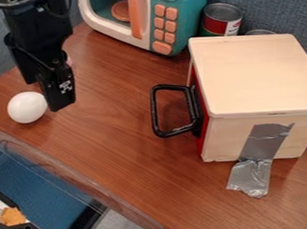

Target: Open the drawer

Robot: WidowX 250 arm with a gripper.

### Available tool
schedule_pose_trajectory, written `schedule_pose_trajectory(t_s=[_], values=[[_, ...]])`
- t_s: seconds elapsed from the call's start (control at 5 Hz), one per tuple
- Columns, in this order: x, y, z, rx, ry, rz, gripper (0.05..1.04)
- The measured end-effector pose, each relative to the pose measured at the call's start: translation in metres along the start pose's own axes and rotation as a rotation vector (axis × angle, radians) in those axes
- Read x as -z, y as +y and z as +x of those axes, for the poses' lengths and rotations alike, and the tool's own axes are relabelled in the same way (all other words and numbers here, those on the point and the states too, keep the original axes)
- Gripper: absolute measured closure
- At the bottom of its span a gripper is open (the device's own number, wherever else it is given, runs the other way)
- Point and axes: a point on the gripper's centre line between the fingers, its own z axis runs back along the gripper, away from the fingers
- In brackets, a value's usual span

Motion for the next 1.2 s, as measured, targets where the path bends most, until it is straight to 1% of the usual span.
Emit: schedule_pose_trajectory(t_s=[0.2,0.4,0.6,0.8,1.0,1.2], values=[[0.003,-0.001,-0.001,-0.009,0.009,-0.007,0.083],[0.027,-0.02,0.028,-0.105,0.006,0.002,0.083],[0.05,-0.025,0.048,-0.251,-0.041,0.014,0.083],[0.064,-0.023,0.067,-0.461,-0.13,0.032,0.084],[0.077,-0.021,0.08,-0.639,-0.19,0.002,0.084],[0.074,-0.016,0.091,-0.765,-0.284,-0.046,0.084]])
